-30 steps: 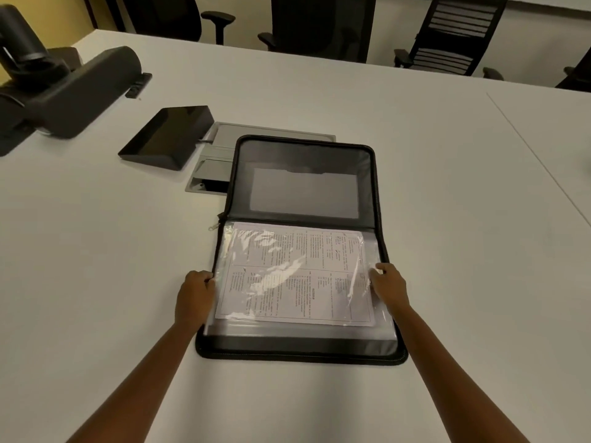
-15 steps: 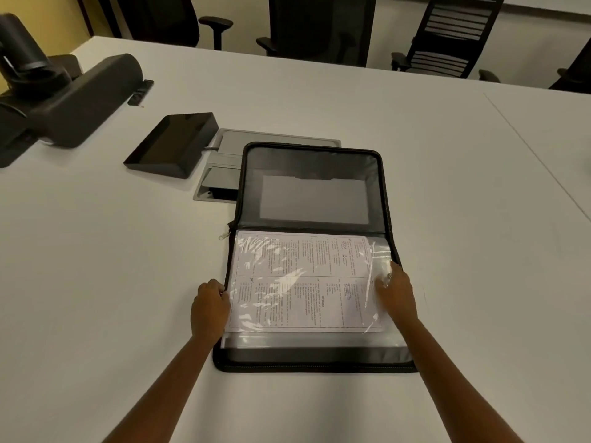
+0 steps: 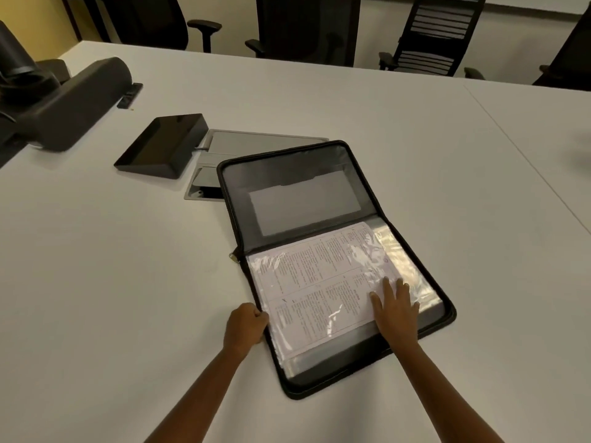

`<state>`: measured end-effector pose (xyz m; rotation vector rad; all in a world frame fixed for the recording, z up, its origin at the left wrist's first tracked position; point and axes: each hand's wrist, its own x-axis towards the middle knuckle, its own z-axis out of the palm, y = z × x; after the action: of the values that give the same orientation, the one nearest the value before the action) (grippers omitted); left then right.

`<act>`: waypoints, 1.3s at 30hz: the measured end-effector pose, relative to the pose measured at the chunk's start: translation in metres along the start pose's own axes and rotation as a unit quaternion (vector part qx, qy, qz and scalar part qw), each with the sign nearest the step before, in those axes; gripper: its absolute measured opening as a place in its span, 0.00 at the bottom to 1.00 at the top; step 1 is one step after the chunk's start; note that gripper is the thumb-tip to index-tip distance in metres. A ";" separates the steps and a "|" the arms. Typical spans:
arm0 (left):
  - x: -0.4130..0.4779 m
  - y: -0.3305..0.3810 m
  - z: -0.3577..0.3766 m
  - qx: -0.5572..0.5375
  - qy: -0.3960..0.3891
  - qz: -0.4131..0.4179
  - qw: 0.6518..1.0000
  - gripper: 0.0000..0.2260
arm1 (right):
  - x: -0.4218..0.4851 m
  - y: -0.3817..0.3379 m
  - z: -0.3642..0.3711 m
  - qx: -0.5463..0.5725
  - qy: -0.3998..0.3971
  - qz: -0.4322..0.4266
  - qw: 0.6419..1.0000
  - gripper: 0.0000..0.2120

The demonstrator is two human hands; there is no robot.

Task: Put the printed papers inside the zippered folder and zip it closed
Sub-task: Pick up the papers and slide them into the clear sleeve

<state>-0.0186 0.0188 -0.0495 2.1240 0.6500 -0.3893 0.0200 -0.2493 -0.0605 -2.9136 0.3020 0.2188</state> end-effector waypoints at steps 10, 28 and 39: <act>-0.007 0.025 0.019 0.123 0.002 0.099 0.987 0.15 | -0.019 0.020 0.003 0.036 0.004 0.032 0.999 0.26; 0.085 0.071 -0.055 -0.385 -0.029 -0.037 0.922 0.24 | -0.030 0.041 0.009 0.041 -0.069 0.002 0.997 0.30; 0.071 0.067 -0.053 -0.393 0.057 0.020 0.918 0.23 | -0.026 0.052 0.008 0.020 -0.086 -0.006 0.996 0.30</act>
<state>0.0799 0.0506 -0.0096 1.3866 0.6808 0.0359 -0.0180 -0.2925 -0.0734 -2.8319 0.2565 0.4544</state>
